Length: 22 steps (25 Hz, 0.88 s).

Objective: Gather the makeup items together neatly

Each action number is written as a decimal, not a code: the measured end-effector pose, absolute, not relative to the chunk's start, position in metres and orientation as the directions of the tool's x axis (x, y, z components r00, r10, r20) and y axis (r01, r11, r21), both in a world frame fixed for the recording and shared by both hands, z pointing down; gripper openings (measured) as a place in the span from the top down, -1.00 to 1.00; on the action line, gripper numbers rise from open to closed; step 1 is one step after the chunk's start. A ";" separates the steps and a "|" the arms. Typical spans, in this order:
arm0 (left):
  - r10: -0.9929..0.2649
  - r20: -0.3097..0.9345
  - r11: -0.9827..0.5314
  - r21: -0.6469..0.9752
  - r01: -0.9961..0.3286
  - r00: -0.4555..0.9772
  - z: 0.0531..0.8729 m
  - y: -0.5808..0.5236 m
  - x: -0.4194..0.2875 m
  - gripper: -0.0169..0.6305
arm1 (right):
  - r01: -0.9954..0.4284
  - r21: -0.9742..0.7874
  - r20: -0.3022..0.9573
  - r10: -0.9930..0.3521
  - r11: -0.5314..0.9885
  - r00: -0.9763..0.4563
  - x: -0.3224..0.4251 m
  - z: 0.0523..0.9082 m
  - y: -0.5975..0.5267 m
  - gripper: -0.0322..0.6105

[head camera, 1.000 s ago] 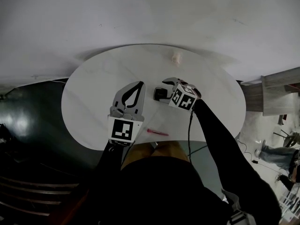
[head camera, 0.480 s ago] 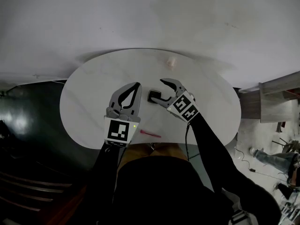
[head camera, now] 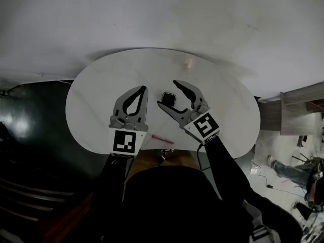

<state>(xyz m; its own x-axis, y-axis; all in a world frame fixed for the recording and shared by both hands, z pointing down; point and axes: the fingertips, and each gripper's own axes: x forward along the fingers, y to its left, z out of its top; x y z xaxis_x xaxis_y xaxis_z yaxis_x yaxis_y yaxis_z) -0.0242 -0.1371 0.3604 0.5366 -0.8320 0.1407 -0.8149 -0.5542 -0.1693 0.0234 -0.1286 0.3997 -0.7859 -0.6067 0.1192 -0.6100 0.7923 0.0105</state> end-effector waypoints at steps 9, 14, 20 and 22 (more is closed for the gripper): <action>-0.808 0.126 -0.589 -0.156 -0.793 0.575 0.354 -0.111 -0.055 0.90 | -0.655 0.014 0.155 -0.649 0.756 -0.745 0.008 0.397 -0.096 -0.16; -0.780 0.108 -0.626 -0.153 -0.765 0.617 0.353 -0.093 -0.064 0.90 | -0.657 -0.002 0.265 -0.633 0.754 -0.727 -0.004 0.425 -0.067 -0.12; -0.753 0.107 -0.658 -0.131 -0.742 0.649 0.357 -0.074 -0.068 0.90 | -0.621 -0.060 0.464 -0.529 0.782 -0.711 -0.015 0.488 -0.027 0.18; -0.748 0.106 -0.664 -0.127 -0.737 0.655 0.356 -0.068 -0.069 0.90 | -0.611 -0.071 0.520 -0.493 0.789 -0.697 -0.017 0.508 -0.014 0.18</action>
